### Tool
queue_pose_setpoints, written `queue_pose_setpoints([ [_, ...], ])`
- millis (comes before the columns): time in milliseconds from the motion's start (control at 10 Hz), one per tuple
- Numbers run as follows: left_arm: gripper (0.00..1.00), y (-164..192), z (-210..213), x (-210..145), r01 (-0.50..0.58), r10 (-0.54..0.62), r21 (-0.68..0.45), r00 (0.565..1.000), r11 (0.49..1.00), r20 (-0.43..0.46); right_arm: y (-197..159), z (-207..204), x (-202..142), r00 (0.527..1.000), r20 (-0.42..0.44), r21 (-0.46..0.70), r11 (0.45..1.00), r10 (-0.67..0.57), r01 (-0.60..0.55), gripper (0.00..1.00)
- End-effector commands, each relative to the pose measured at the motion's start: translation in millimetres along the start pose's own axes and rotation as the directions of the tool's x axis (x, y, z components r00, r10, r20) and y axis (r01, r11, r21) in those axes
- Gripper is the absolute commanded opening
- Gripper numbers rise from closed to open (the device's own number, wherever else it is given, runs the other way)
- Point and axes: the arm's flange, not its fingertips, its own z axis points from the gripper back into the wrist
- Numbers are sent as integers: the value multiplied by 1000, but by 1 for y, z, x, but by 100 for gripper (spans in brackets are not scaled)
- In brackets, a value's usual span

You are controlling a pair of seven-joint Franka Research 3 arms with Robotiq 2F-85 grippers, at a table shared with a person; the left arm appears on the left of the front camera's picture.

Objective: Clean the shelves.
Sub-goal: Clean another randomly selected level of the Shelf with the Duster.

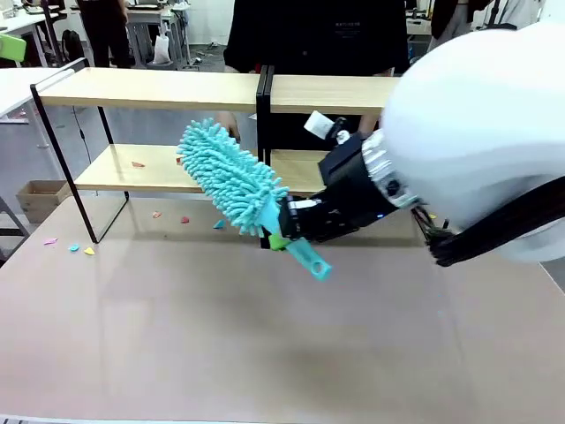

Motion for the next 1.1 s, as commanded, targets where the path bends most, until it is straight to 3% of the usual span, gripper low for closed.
queue_pose_setpoints([
  [0, 100, 0, 0, -1, 1, -1, -7, 1000, 1000, 9, 19, -36, 12, 995, 71, -44, 996, -74, 78, 12],
  [200, 100, 0, 0, -1, 1, -1, -7, 1000, 1000, 9, 23, -55, 17, 995, 17, -117, 988, -94, 95, 12],
  [300, 100, 0, 0, -1, 1, -1, -7, 1000, 1000, 9, 14, -27, 4, 998, 47, -35, 998, -46, 48, 12],
  [500, 100, 0, 0, -1, 1, -1, -7, 1000, 1000, 9, 14, -27, 4, 998, 47, -35, 998, -46, 48, 12],
  [600, 100, 0, 0, -1, 1, -1, -7, 1000, 1000, 9, 12, -41, 7, 998, 25, -68, 996, -56, 58, 12],
  [700, 100, 0, 0, -1, 1, -1, -7, 1000, 1000, 9, 12, -49, 12, 996, 60, -126, 989, -64, 72, 12],
  [800, 100, 0, 0, -1, 1, -1, -7, 1000, 1000, 9, 14, -44, 9, 995, -97, -40, 999, -15, 12, 12],
  [900, 100, 0, 0, -1, 1, -1, -7, 1000, 1000, 9, 14, -15, -2, 980, -200, 93, 996, 15, 4, 12],
  [1000, 100, 0, 0, -1, 1, -1, -7, 1000, 1000, 9, 6, 25, -21, 960, -278, 143, 987, -32, 74, 12],
])
